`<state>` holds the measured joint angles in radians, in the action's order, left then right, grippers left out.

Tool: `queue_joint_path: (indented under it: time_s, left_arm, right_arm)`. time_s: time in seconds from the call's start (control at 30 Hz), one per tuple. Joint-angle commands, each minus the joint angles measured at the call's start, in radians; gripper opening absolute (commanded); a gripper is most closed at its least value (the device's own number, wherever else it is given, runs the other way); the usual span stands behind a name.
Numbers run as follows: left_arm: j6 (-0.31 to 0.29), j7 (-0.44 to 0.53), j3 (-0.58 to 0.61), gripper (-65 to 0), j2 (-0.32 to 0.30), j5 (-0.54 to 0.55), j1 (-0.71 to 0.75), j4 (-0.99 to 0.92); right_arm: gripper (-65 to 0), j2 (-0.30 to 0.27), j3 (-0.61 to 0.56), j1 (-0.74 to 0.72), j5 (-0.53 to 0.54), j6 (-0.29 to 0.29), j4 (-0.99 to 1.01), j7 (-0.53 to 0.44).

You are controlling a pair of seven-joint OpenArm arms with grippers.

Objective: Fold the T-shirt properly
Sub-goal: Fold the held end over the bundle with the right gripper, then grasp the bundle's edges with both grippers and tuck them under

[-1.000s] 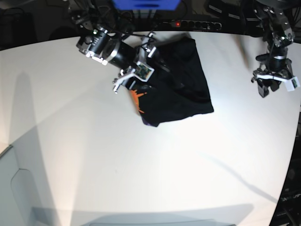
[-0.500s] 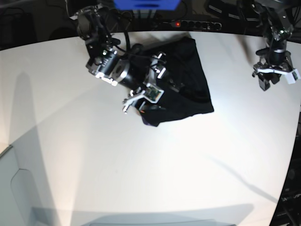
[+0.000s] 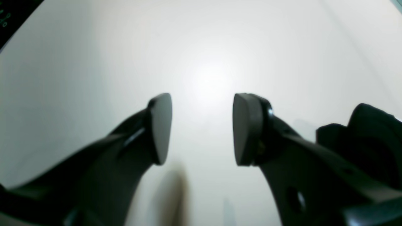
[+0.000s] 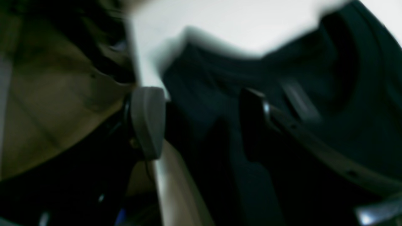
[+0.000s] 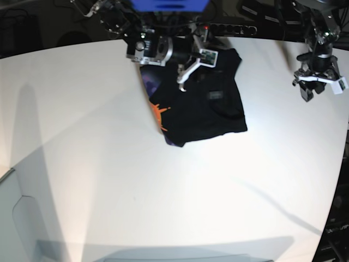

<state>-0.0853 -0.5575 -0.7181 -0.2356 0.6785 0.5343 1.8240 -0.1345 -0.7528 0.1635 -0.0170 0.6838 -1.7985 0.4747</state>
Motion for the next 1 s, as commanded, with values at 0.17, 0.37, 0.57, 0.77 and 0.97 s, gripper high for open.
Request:
queue_joint_path:
  time_s: [0.17,0.37,0.57,0.77,0.97]
  left_arm:
    - [-0.005,0.023,-0.008,-34.7,-0.017,0.005,0.002,0.020]
    - [-0.006,0.023,-0.004,-34.7,-0.015,0.005,0.002,0.020]
    - [-0.006,0.023,0.024,-34.6,0.028,0.097,0.002,0.101]
    - [0.002,0.023,0.147,-28.5,0.071,0.201,-0.033,0.130]
    - [0.003,0.023,0.283,-20.4,0.071,0.200,-0.121,0.099]
  right_arm:
    - [-27.3,0.003,0.017,-0.020,0.018,0.014,-0.063,-0.027]
    - [-27.3,0.005,0.189,-0.020,0.018,0.014,-0.088,-0.026]
    - [-27.3,0.003,0.326,-0.008,0.018,0.014,-0.086,-0.026]
    - [-27.3,0.002,0.419,0.014,0.018,0.014,-0.086,-0.020]
    - [-27.3,0.002,0.477,0.057,0.018,0.014,-0.086,-0.020]
